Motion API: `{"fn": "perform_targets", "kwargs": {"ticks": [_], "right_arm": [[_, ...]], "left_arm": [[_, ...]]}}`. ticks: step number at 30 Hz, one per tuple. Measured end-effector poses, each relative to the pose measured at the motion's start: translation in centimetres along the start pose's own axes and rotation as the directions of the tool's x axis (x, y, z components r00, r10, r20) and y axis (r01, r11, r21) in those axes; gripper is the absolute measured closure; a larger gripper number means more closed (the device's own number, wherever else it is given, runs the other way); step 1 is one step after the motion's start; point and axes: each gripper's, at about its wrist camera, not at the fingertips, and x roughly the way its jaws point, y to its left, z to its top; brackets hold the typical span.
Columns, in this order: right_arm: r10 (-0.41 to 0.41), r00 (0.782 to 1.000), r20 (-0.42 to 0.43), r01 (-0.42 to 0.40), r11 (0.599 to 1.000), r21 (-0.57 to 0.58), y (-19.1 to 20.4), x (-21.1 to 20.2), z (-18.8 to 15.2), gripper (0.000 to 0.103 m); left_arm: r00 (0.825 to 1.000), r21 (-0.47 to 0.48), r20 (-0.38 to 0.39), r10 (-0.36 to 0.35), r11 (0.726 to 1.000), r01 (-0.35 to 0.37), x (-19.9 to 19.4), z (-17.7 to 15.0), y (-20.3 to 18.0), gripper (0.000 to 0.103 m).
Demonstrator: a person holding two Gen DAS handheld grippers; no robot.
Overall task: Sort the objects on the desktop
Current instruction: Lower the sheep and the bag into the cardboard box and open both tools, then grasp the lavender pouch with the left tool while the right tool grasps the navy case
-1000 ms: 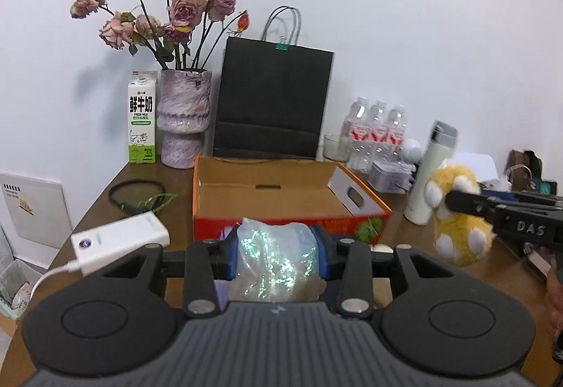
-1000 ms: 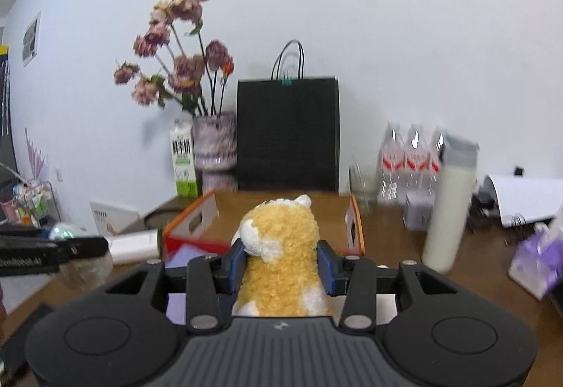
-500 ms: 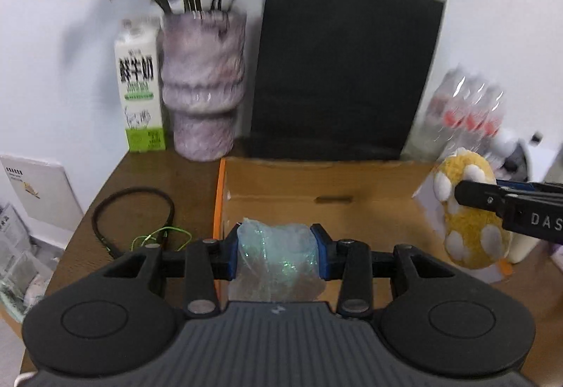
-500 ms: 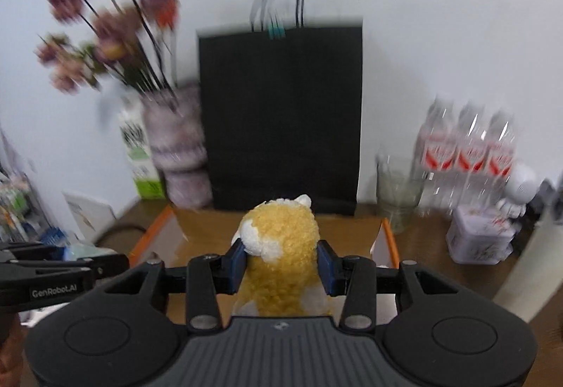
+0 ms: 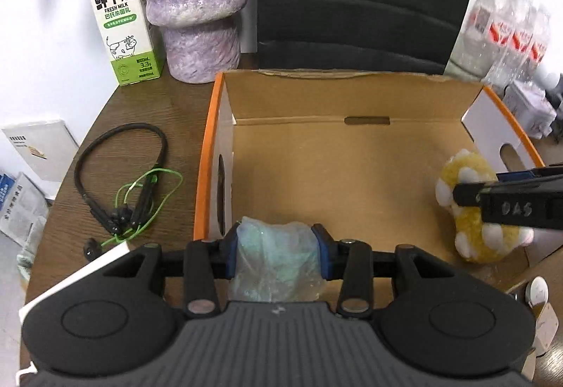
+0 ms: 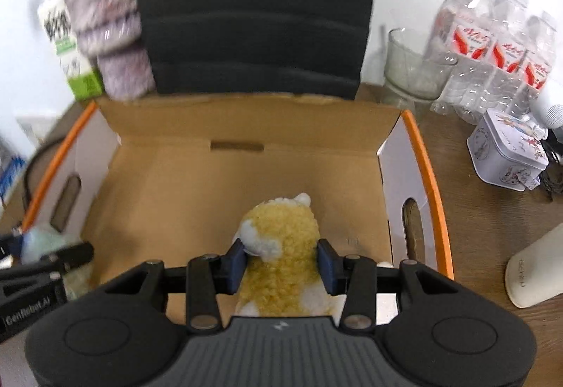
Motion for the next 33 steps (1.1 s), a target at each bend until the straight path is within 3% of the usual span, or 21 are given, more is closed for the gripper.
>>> {"fn": "perform_targets", "kwargs": {"ticks": [4, 6, 11, 14, 16, 23, 33], "right_arm": [[-0.019, 0.998, -0.068, 0.018, 1.000, -0.003, 0.2, 0.6, -0.2, 0.051], [-0.007, 0.997, -0.083, 0.010, 1.000, 0.028, -0.1, -0.1, -0.2, 0.046], [0.001, 1.000, -0.004, -0.001, 1.000, 0.026, -0.1, -4.6, -0.3, 0.035], [0.003, 0.999, 0.035, -0.004, 1.000, 0.028, -0.1, -7.2, -0.9, 0.029], [0.016, 0.998, 0.057, -0.018, 0.999, 0.032, -0.1, -8.7, -1.6, 0.027], [0.027, 0.979, 0.203, -0.038, 0.998, 0.053, -0.7, -12.9, -6.2, 0.022], [0.043, 0.957, 0.286, -0.065, 0.995, 0.070, -0.9, -15.1, -15.0, 0.020]], "left_arm": [[1.000, -0.014, -0.031, -0.006, 1.000, 0.006, -0.5, 0.2, -0.1, 0.050], [1.000, -0.020, -0.028, -0.004, 1.000, 0.003, -1.6, 0.3, 0.0, 0.041], [1.000, -0.023, 0.013, 0.001, 1.000, -0.001, -5.0, 0.6, -0.1, 0.032], [0.999, -0.047, 0.049, 0.004, 0.999, -0.001, -7.0, 0.3, -0.2, 0.018], [0.997, -0.060, 0.069, 0.017, 0.998, -0.013, -8.0, -0.2, -0.3, 0.014], [0.990, -0.052, 0.134, 0.035, 0.998, -0.028, -10.9, -4.4, -1.4, 0.005], [0.965, -0.014, 0.262, -0.027, 0.999, 0.031, -15.1, -13.0, -3.0, 0.000]]}}
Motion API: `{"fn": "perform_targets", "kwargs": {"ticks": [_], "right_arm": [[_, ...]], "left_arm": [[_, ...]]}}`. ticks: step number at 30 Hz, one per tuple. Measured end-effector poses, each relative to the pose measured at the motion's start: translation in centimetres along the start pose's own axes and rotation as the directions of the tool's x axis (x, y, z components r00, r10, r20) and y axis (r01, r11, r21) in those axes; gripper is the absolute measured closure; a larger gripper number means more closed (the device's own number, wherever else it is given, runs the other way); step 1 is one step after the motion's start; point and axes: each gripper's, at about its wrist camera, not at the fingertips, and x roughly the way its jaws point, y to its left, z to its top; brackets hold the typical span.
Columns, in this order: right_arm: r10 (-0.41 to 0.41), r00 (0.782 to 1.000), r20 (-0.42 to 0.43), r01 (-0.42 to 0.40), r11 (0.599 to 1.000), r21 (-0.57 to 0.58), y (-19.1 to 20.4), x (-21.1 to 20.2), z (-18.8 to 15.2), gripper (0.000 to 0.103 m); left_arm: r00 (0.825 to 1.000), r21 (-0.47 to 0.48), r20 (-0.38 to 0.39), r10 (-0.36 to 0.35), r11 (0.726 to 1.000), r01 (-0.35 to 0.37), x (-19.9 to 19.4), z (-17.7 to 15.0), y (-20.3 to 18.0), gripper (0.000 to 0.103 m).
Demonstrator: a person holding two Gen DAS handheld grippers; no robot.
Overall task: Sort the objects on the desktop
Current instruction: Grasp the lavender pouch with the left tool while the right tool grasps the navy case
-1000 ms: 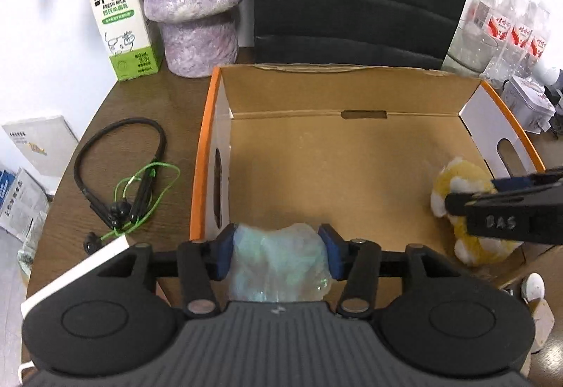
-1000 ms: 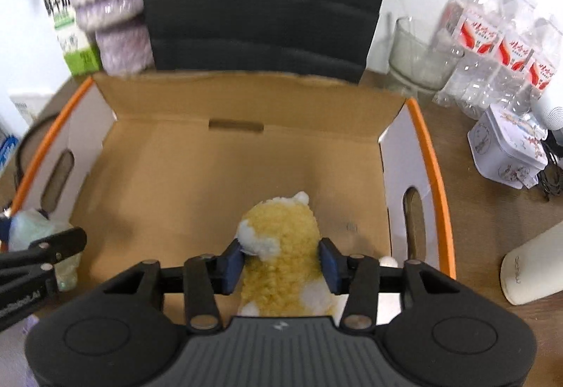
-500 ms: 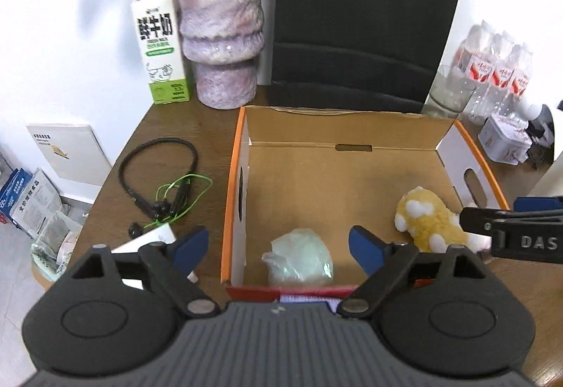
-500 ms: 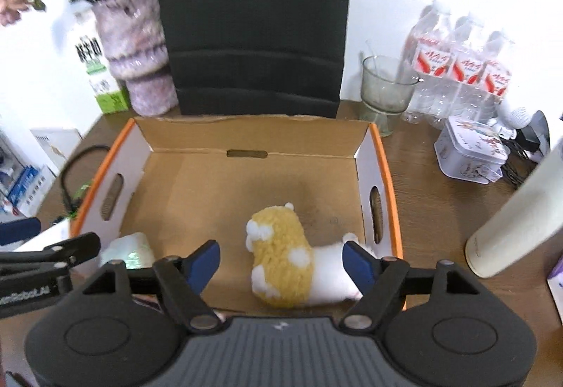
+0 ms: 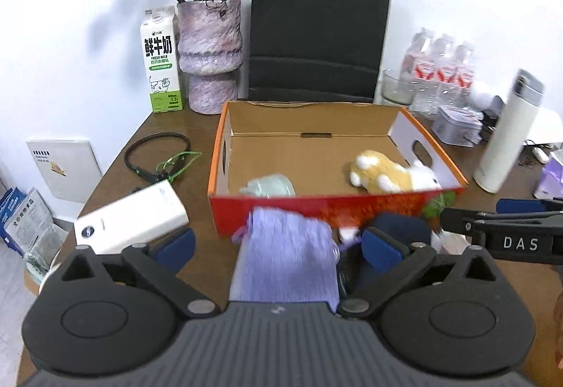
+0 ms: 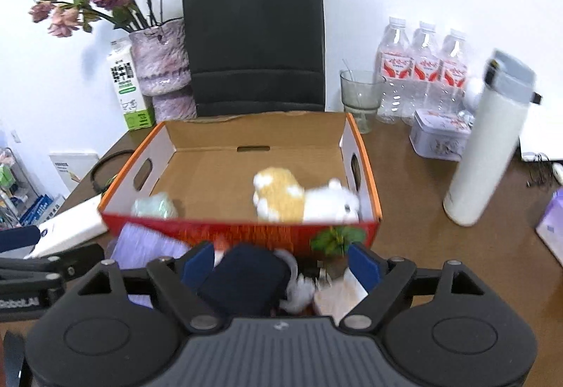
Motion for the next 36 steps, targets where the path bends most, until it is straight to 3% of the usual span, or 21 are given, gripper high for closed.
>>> {"fn": "perform_targets", "kwargs": {"ticks": [10, 18, 29, 33, 36], "right_arm": [[-0.030, 0.998, 0.063, 0.030, 0.999, 0.015, -1.4, -3.0, -10.8, 0.015], [-0.025, 0.997, 0.070, 0.026, 0.999, -0.023, -2.3, -3.8, -16.0, 0.013], [0.069, 0.989, 0.132, -0.061, 0.996, -0.063, -1.7, -5.2, -17.7, 0.012], [0.080, 0.984, 0.157, -0.071, 0.995, -0.065, -1.7, -5.1, -17.0, 0.012], [0.080, 0.984, 0.157, -0.073, 0.996, -0.051, -1.9, -4.4, -15.9, 0.013]], "left_arm": [[0.999, -0.054, 0.017, -0.048, 0.997, 0.049, -3.2, -9.4, 0.4, 0.000], [0.992, -0.091, 0.025, -0.123, 0.988, 0.125, -4.5, -15.6, 0.9, 0.000], [0.985, 0.001, 0.084, -0.151, 0.989, 0.151, -3.7, -15.8, -0.9, 0.000], [0.983, 0.013, 0.102, -0.151, 0.989, 0.150, -2.7, -14.5, -1.0, 0.000], [0.987, 0.002, 0.117, -0.107, 0.994, 0.108, -1.5, -12.6, -0.6, 0.000]]}}
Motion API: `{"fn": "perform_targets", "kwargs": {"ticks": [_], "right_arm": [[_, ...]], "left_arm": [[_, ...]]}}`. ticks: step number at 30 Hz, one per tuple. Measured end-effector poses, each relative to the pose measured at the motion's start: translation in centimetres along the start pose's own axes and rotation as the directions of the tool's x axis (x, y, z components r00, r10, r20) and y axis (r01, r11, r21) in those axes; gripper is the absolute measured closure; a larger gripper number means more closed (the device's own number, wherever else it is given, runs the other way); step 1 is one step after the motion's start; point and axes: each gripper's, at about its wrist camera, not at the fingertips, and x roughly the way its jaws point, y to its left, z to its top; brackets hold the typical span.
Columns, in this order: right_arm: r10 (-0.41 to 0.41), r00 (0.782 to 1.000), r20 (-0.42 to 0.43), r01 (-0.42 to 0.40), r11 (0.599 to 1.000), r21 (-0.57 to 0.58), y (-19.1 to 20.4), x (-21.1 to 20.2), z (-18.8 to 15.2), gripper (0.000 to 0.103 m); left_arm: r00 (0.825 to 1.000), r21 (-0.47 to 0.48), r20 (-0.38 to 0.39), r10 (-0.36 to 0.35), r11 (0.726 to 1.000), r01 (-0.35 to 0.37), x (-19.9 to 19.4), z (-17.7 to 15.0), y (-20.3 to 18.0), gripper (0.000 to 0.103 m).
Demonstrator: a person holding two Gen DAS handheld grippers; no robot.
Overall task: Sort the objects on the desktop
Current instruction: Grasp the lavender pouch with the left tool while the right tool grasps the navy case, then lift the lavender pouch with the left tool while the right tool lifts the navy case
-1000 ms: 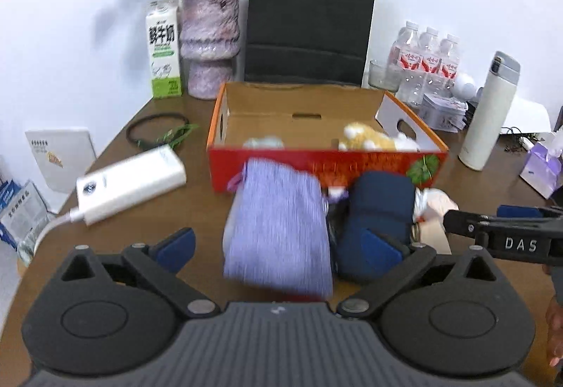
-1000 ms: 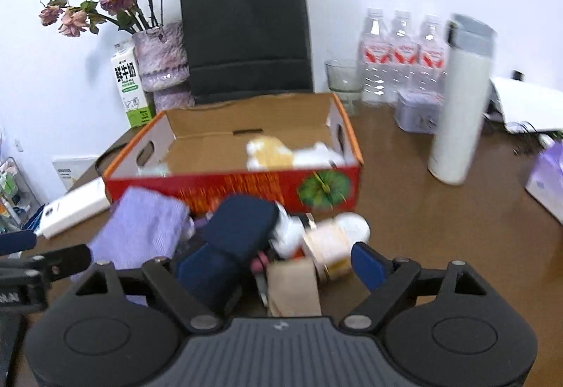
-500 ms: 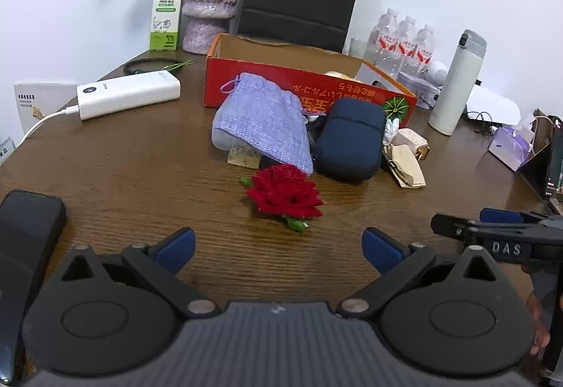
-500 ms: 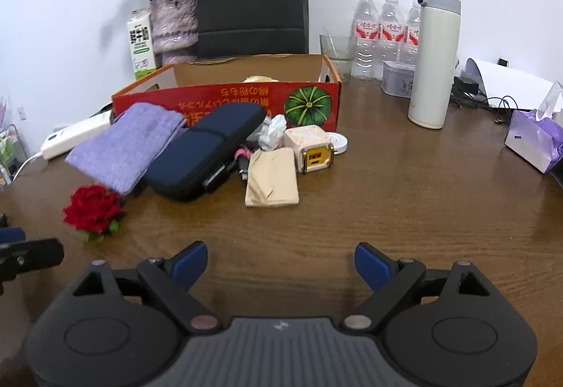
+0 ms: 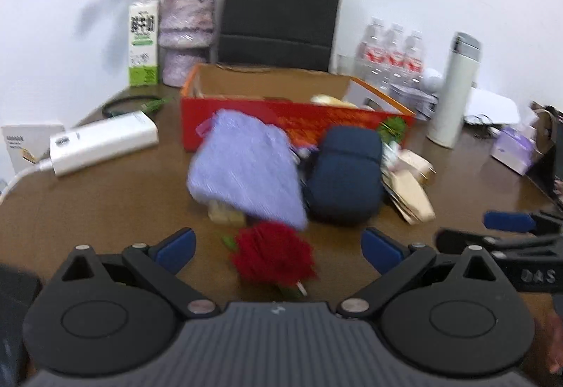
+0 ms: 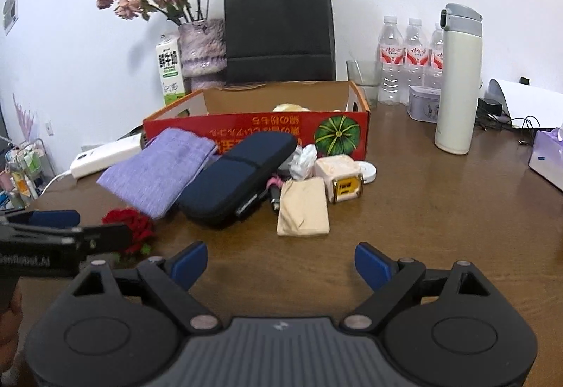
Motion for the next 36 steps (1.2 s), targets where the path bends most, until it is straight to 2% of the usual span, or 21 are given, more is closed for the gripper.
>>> {"fn": "perform_targets", "kwargs": {"ticks": [3, 5, 7, 10, 11, 12, 13, 14, 17, 18, 20, 21, 23, 24, 29, 33, 36], "right_arm": [[0.031, 0.999, -0.013, -0.031, 0.998, 0.047, -0.4, 1.7, 1.5, 0.013], [0.050, 0.999, -0.016, -0.049, 0.997, 0.067, -0.2, 3.1, 2.7, 0.013], [0.049, 0.999, -0.011, -0.048, 0.998, 0.037, 0.8, 4.9, 3.7, 0.013], [0.052, 0.998, -0.020, -0.052, 0.999, 0.007, 2.0, 7.4, 5.0, 0.017], [0.065, 0.998, -0.027, -0.065, 0.998, 0.012, 2.2, 8.3, 5.5, 0.021], [0.071, 0.997, -0.039, -0.070, 0.997, 0.024, 2.3, 9.1, 5.8, 0.026], [0.073, 0.996, -0.051, -0.071, 0.996, 0.045, 2.3, 10.0, 6.2, 0.029], [0.083, 0.995, -0.059, -0.079, 0.995, 0.069, 2.1, 10.6, 6.4, 0.030], [0.126, 0.989, -0.074, -0.113, 0.981, 0.159, 1.2, 11.9, 6.5, 0.039], [0.117, 0.991, -0.068, -0.105, 0.982, 0.155, 1.2, 12.0, 6.5, 0.051], [0.098, 0.994, -0.054, -0.090, 0.986, 0.138, 1.2, 11.6, 6.6, 0.062], [0.098, 0.994, -0.041, -0.092, 0.987, 0.134, 1.2, 11.2, 6.7, 0.070], [0.097, 0.995, -0.006, -0.096, 0.990, 0.104, 1.7, 10.2, 6.8, 0.074], [0.089, 0.996, 0.003, -0.089, 0.992, 0.087, 2.0, 9.6, 6.9, 0.077], [0.083, 0.996, 0.045, -0.085, 0.996, 0.035, 3.1, 6.8, 7.4, 0.084], [0.069, 0.996, 0.058, -0.071, 0.997, 0.025, 2.4, 3.9, 6.8, 0.086], [0.066, 0.996, 0.056, -0.069, 0.996, 0.056, 1.0, 2.0, 5.8, 0.086]], "left_arm": [[0.997, 0.027, 0.003, 0.079, 0.996, -0.079, 2.2, 2.7, 0.3, 0.000], [0.996, 0.055, 0.008, 0.094, 0.994, -0.095, 4.1, 4.4, 0.5, 0.000], [0.996, 0.064, -0.003, 0.092, 0.994, -0.091, 5.9, 5.5, 0.9, 0.000], [0.992, 0.024, -0.056, 0.112, 0.994, -0.111, 8.6, 6.3, 1.9, 0.002], [0.991, 0.003, -0.073, 0.108, 0.994, -0.108, 9.3, 6.3, 2.3, 0.007], [0.991, -0.022, -0.091, 0.099, 0.995, -0.101, 9.7, 6.2, 2.8, 0.018], [0.991, -0.049, -0.106, 0.080, 0.995, -0.086, 9.9, 6.1, 3.1, 0.024], [0.993, -0.077, -0.112, 0.040, 0.996, -0.049, 9.8, 5.9, 3.5, 0.034], [0.994, -0.076, -0.100, 0.034, 0.996, -0.042, 9.2, 5.7, 3.3, 0.035], [0.994, -0.069, -0.095, 0.045, 0.996, -0.052, 8.8, 5.6, 3.1, 0.036], [0.996, -0.066, -0.075, 0.056, 0.996, -0.061, 7.8, 5.3, 2.6, 0.039], [0.997, -0.067, -0.061, 0.056, 0.996, -0.060, 7.2, 5.3, 2.5, 0.047], [0.997, -0.065, -0.032, 0.070, 0.995, -0.071, 5.7, 5.5, 1.9, 0.066], [0.998, -0.063, -0.024, 0.065, 0.996, -0.066, 5.1, 5.7, 1.8, 0.073], [0.999, -0.050, -0.001, 0.046, 0.998, -0.046, 2.9, 5.8, 1.0, 0.093], [1.000, -0.054, 0.019, 0.024, 0.998, -0.023, 1.0, 5.9, 0.5, 0.096], [0.999, -0.112, 0.034, -0.017, 0.994, 0.020, -0.7, 6.2, 0.7, 0.096]]}}
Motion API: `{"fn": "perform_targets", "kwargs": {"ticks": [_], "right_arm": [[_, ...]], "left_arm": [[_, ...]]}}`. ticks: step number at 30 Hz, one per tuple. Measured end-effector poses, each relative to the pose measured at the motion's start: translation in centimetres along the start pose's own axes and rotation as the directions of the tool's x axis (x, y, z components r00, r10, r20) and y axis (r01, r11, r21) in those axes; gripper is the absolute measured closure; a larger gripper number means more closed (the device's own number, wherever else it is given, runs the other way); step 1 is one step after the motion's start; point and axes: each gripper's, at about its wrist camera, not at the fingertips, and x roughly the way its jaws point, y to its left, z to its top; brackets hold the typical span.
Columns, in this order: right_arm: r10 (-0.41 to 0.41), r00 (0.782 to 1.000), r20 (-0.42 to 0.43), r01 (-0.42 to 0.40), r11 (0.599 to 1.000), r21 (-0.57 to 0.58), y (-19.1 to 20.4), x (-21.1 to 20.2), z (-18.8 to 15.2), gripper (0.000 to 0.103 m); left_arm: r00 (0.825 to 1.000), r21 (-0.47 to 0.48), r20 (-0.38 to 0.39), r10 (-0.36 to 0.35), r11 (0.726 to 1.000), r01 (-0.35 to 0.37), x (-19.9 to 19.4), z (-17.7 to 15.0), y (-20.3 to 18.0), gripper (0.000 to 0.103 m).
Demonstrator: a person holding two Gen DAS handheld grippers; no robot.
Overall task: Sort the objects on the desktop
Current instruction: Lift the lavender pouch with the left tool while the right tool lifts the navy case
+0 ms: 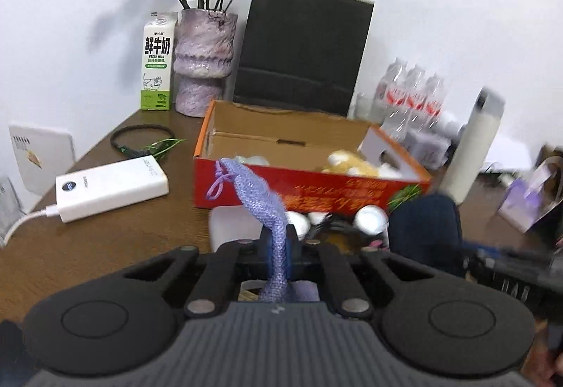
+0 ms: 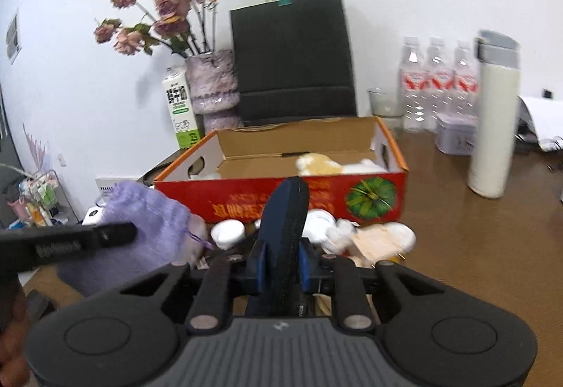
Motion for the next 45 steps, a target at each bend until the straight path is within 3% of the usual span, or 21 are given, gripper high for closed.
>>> {"fn": "perform_targets", "kwargs": {"ticks": [4, 7, 9, 11, 13, 16, 19, 20, 22, 23, 24, 26, 29, 31, 33, 38, 45], "right_arm": [[0.004, 1.000, -0.022, -0.003, 0.999, 0.041, -1.9, -2.3, -1.0, 0.086], [0.043, 0.996, -0.077, -0.037, 0.996, 0.077, -3.6, -3.5, -1.9, 0.086], [0.083, 0.991, -0.107, -0.071, 0.991, 0.112, -4.9, -4.4, -2.5, 0.086], [0.112, 0.983, -0.146, -0.093, 0.986, 0.136, -6.0, -4.9, -2.9, 0.085], [0.128, 0.976, -0.178, -0.099, 0.982, 0.163, -7.0, -5.3, -3.2, 0.084], [0.111, 0.968, -0.226, -0.076, 0.985, 0.158, -7.8, -5.2, -3.6, 0.082], [0.017, 0.960, -0.279, 0.018, 0.992, 0.121, -7.9, -4.6, -4.2, 0.076], [-0.020, 0.956, -0.293, 0.051, 0.994, 0.097, -7.7, -4.5, -4.4, 0.075], [-0.081, 0.954, -0.290, 0.107, 0.991, 0.075, -7.3, -4.3, -4.6, 0.062], [-0.081, 0.952, -0.294, 0.109, 0.991, 0.079, -7.1, -4.2, -4.5, 0.049], [-0.078, 0.954, -0.291, 0.106, 0.991, 0.083, -6.9, -4.1, -4.4, 0.039], [-0.076, 0.958, -0.278, 0.106, 0.990, 0.094, -6.4, -3.9, -4.3, 0.028], [-0.086, 0.956, -0.281, 0.115, 0.989, 0.089, -5.7, -2.9, -4.5, 0.026], [-0.120, 0.950, -0.287, 0.142, 0.988, 0.060, -4.9, -2.0, -4.8, 0.028], [-0.130, 0.949, -0.287, 0.152, 0.987, 0.056, -4.7, -1.6, -5.2, 0.030], [-0.124, 0.957, -0.260, 0.139, 0.990, 0.039, -4.6, -2.1, -5.8, 0.034], [-0.132, 0.965, -0.225, 0.135, 0.991, 0.000, -4.2, -3.6, -6.6, 0.040]], "left_arm": [[0.997, -0.050, 0.034, -0.069, 0.996, 0.071, -2.6, 1.0, -0.3, 0.097], [0.984, -0.100, 0.047, -0.172, 0.979, 0.176, -4.8, 1.0, -0.7, 0.097], [0.964, -0.157, 0.012, -0.266, 0.952, 0.265, -5.7, 0.1, -1.1, 0.097], [0.948, -0.178, -0.061, -0.312, 0.938, 0.297, -5.8, -2.1, -2.1, 0.097], [0.942, -0.173, -0.130, -0.310, 0.942, 0.287, -5.7, -4.6, -2.9, 0.097], [0.948, -0.115, -0.208, -0.243, 0.968, 0.223, -5.2, -8.2, -3.5, 0.097], [0.950, -0.071, -0.262, -0.171, 0.985, 0.157, -4.8, -10.5, -3.6, 0.093], [0.951, -0.059, -0.277, -0.140, 0.990, 0.129, -4.6, -10.8, -3.7, 0.079], [0.962, -0.034, -0.250, -0.111, 0.994, 0.106, -4.8, -11.2, -3.6, 0.053], [0.966, -0.014, -0.241, -0.092, 0.996, 0.092, -4.9, -11.0, -3.8, 0.028], [0.969, 0.000, -0.231, -0.086, 0.996, 0.088, -4.9, -11.0, -4.0, 0.019], [0.971, 0.025, -0.225, -0.075, 0.996, 0.083, -4.9, -10.8, -4.8, 0.018], [0.975, 0.103, -0.216, -0.056, 0.991, 0.080, -4.2, -11.3, -6.7, 0.008], [0.972, 0.171, -0.235, 0.020, 0.985, 0.021, -3.1, -11.9, -8.1, 0.008], [0.976, 0.222, -0.212, 0.046, 0.975, 0.002, -2.8, -12.4, -9.0, 0.006], [0.985, 0.227, -0.165, 0.054, 0.974, -0.015, -2.5, -13.0, -9.4, 0.007], [0.987, 0.252, -0.152, 0.045, 0.968, -0.005, -3.2, -13.2, -10.8, 0.052]]}}
